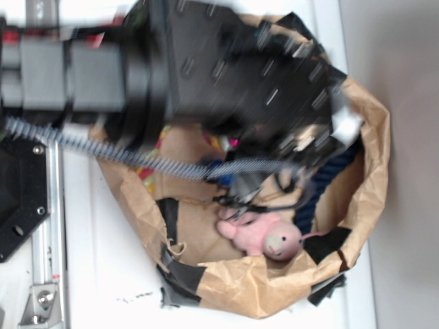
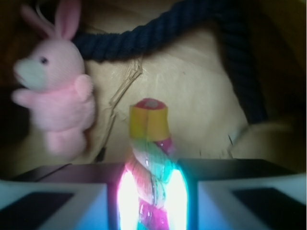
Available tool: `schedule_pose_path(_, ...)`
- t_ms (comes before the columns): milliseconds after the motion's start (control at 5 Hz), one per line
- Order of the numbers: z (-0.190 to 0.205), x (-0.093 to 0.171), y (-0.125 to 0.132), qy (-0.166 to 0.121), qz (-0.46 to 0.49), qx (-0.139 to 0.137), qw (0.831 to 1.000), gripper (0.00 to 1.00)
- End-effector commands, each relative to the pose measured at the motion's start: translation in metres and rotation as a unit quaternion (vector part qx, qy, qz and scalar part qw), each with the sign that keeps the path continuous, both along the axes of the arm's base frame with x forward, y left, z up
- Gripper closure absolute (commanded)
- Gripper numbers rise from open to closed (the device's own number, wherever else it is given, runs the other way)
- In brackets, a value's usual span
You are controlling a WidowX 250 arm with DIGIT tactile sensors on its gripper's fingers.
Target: Grab the multicolored rope.
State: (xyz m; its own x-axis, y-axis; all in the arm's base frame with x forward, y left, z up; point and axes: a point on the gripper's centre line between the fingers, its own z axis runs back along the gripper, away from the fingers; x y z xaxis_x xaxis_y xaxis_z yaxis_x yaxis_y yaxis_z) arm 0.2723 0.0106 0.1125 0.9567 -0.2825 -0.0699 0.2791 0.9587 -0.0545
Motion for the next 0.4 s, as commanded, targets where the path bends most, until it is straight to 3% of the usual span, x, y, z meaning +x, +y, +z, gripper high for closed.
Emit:
schedule_pose_path(0, 0.0457, 0.0050, -0.0065, -0.055, 0.022, 0.019, 0.998, 1.00)
schedule_pose_path(200, 0.0447, 0.0019, -0.0075, -0.066, 0.022, 0.047, 0.996, 1.00)
